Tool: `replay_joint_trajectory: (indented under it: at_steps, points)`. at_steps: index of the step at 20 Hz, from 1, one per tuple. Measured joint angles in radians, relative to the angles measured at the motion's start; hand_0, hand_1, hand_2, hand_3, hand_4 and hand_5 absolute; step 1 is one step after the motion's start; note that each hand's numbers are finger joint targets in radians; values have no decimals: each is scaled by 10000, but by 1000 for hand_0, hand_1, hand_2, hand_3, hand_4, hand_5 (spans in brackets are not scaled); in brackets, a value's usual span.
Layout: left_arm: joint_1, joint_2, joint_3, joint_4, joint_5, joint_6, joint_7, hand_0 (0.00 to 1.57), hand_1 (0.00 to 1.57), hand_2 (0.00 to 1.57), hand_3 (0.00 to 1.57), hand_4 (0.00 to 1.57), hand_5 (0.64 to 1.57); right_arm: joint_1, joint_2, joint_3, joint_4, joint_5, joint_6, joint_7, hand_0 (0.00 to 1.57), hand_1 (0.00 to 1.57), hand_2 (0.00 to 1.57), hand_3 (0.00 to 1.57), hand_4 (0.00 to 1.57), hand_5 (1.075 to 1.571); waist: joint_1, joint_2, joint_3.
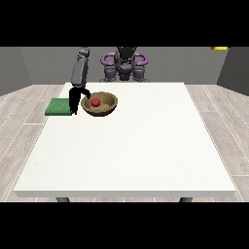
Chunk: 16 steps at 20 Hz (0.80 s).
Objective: Pick the cup and pour the ball into the bowl, then pick the bowl and place it on the pad
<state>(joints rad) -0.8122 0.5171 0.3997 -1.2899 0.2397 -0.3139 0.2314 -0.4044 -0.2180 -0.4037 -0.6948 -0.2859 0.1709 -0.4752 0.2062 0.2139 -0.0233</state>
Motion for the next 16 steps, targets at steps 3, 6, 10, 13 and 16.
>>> replay_joint_trajectory:
  at_steps: [3,6,10,13,16]
  points:
    - [-17,292,175,-96,280,-231,65,0,0,0,0,1017,1538,11,9,3,-36,28,-59,-286,0,0,0,0,458,1547,63,143,-63]
    - [224,225,165,-172,270,-208,-84,0,0,0,0,1023,1537,-341,41,54,186,92,-354,-43,0,0,0,0,448,1550,81,224,53]
    - [402,543,354,-65,468,-406,-67,0,0,0,0,1023,1540,-701,325,187,386,194,-798,-123,0,0,0,0,477,1547,13,135,98]
    - [378,794,534,-46,724,-531,46,0,0,0,0,1018,1535,-807,368,133,545,187,-1053,-282,878,878,580,0,608,1514,1,200,71]
    - [268,925,645,-156,882,-568,76,0,0,0,0,1024,1537,-536,88,41,540,308,-1466,-390,1571,1571,1571,1545,913,1470,73,370,-80]
